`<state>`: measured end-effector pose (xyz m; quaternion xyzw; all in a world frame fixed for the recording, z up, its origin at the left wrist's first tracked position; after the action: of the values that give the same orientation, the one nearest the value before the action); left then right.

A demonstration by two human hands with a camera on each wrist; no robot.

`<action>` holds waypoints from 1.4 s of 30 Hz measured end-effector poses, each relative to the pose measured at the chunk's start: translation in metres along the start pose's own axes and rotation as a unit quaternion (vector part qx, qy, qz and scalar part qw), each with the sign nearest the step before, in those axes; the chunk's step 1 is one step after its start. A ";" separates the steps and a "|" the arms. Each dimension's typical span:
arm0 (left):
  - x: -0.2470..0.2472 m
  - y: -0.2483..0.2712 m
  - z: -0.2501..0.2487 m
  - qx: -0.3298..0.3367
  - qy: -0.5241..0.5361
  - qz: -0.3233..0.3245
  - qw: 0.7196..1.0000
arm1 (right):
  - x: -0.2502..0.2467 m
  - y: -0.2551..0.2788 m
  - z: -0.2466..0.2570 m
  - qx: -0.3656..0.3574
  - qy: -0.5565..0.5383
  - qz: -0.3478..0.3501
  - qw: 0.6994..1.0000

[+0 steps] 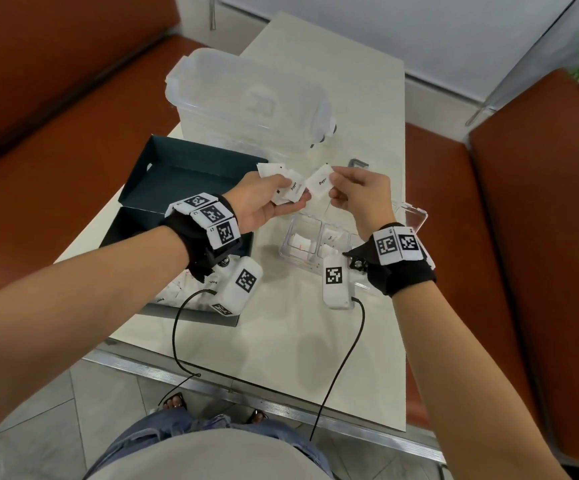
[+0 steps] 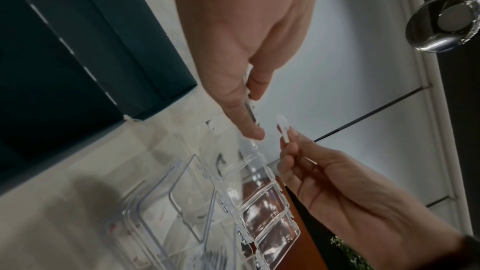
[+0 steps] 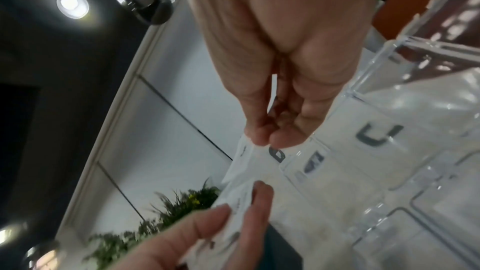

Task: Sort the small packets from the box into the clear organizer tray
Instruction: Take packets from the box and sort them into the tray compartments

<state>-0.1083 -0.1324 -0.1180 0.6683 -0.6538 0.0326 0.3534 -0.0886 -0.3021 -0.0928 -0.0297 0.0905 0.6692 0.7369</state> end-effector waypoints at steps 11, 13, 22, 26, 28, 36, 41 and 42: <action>0.009 0.007 -0.002 -0.001 -0.039 0.054 0.998 | 0.011 0.000 0.005 0.008 0.061 0.056 0.996; 0.010 0.008 -0.005 -0.004 -0.051 0.059 0.997 | 0.010 -0.001 0.006 -0.001 0.081 0.056 0.995; 0.010 0.010 -0.007 -0.011 -0.150 0.082 0.985 | 0.001 -0.005 0.010 -0.033 0.160 0.067 0.984; 0.013 0.010 -0.006 -0.009 -0.175 0.092 0.980 | -0.003 -0.005 0.013 -0.042 0.181 0.074 0.980; 0.014 0.010 -0.005 -0.007 -0.183 0.094 0.978 | -0.005 -0.006 0.014 -0.039 0.175 0.087 0.980; 0.008 0.002 -0.001 -0.006 -0.167 0.056 0.984 | -0.033 -0.018 0.016 -0.055 0.182 0.014 0.982; -0.002 -0.001 -0.002 -0.003 -0.151 0.034 0.988 | -0.039 -0.013 -0.009 -0.132 0.392 -0.007 0.910; -0.003 -0.001 -0.002 -0.003 -0.147 0.033 0.989 | -0.036 -0.011 -0.017 -0.138 0.427 0.000 0.893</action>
<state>-0.1065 -0.1291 -0.1182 0.6428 -0.7204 -0.0563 0.2542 -0.0821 -0.3413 -0.1037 -0.4146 0.3032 0.5974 0.6159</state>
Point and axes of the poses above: each hand's wrist, its own y-axis away from the middle knuckle, its own x-axis out of the palm, z = x × y, the point moved 3 cm from there along -y, towards the middle knuckle, and after that the axes turned 2 degrees about -z, right-handed, at the moved point
